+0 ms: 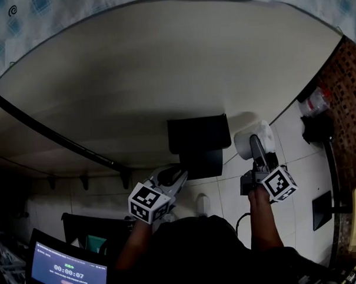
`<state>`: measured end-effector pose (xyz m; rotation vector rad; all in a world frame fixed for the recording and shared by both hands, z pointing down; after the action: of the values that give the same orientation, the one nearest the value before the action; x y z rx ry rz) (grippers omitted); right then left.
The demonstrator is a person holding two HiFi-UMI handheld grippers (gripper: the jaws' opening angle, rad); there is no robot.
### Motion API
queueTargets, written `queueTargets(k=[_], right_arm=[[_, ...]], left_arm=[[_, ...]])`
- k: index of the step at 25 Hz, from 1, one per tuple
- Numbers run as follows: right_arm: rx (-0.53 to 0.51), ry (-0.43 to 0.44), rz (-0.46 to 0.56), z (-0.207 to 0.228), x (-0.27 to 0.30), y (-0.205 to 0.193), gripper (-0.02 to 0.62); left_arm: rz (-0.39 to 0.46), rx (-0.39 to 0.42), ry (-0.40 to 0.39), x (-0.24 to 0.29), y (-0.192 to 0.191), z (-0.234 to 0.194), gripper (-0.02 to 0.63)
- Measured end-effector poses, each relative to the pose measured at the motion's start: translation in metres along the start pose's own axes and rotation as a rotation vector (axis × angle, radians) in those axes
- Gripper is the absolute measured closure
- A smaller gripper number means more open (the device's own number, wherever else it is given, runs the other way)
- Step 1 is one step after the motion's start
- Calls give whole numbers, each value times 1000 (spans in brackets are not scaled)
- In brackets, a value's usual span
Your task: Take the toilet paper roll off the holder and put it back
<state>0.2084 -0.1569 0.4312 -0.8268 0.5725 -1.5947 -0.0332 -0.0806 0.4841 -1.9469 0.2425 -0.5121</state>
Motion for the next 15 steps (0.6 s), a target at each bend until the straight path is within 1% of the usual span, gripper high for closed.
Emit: queueTargets(k=[3,4,5,9,11,13,15], right_arm=[[250,61,-98,1,12,-29,175],[305,82,-124,0,16,-37,176],[339,100,-146,-2,20,-45,176],[371,123,-185,-5,32,-69,176],[410,133,-193,-2,37,-76,176],[451,166,-201,-2,42,-79,176],[464,217,-212,-9,44,-82,179]], left_arm=[[6,-3,0,1,2,-1,511],[6,-6,-2,1,2,-1,512],[5,-9,-4,1,2,0,512],[-5,-11,-2,1,2,-1,512],[-12,-15,-4,1,0,-1,512],[-19,-21,-6,2,-2,0,511],[-20,-22,-7,2,-2,0,511]])
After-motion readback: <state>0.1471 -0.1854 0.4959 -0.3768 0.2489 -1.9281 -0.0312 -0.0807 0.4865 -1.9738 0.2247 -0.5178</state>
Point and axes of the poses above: the fingertips, and each gripper's own axes: x forward along the fingers, z to its right, y out of its top, the point moved 1 cm from there along -x, backward along the fingers, and after that the axes turned 15 degrees about -y, right-handed, at the moved point
